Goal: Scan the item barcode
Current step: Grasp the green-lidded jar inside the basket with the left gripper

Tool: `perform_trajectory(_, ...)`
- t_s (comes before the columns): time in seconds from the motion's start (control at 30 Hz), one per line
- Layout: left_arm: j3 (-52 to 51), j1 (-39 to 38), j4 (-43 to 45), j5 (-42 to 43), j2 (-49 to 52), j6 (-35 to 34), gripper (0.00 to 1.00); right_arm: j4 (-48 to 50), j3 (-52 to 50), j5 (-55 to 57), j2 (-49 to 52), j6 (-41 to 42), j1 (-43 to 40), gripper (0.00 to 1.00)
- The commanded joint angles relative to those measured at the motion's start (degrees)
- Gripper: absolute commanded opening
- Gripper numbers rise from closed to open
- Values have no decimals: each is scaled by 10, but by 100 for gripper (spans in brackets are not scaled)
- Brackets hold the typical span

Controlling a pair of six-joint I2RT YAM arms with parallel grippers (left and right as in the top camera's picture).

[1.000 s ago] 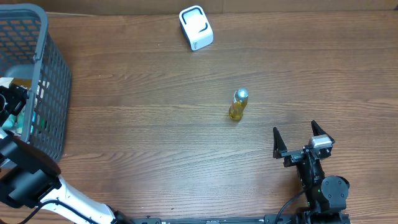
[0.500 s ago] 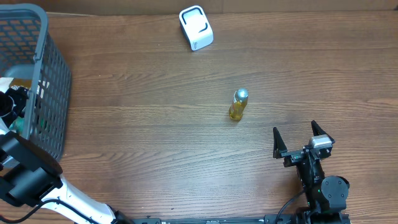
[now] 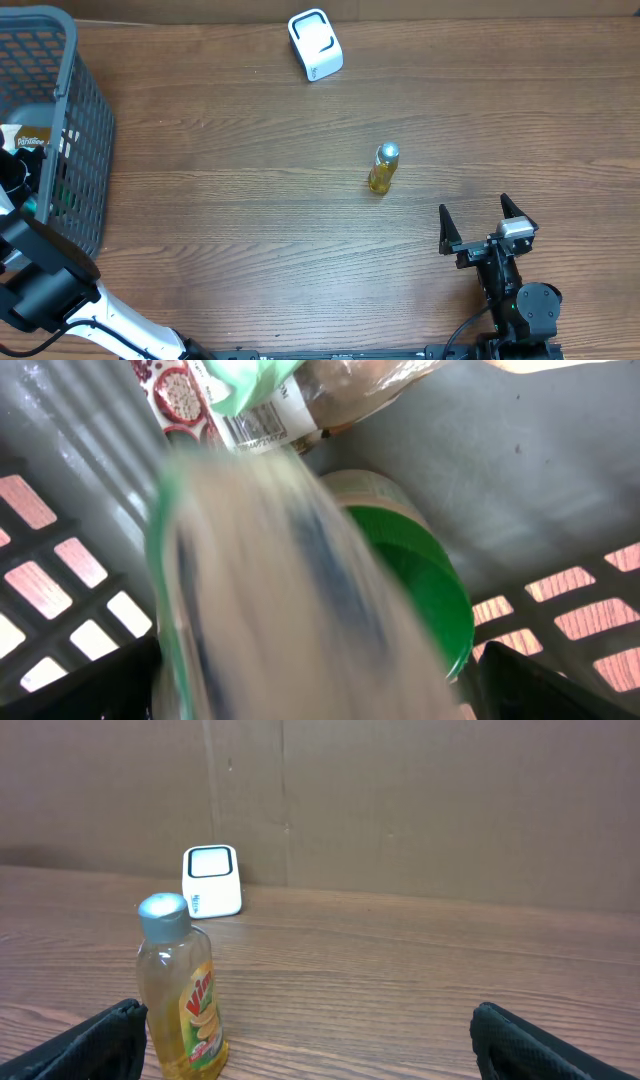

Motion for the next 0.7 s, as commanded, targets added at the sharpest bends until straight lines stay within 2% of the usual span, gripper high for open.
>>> perform_trajectory(0.0, 35, -2, -13, -4, 5, -8, 99, 2, -6, 1, -4, 1, -1, 100)
perform_trajectory(0.3, 51, -6, -29, -7, 5, -3, 100, 2, -6, 1, -4, 1, -1, 100)
perform_trajectory(0.43, 49, -4, -31, -34, 5, -1, 100, 2, -6, 1, -4, 1, -1, 100)
perform_trajectory(0.67, 1, -4, -15, -34, 5, -2, 100, 2, -6, 1, -4, 1, -1, 100)
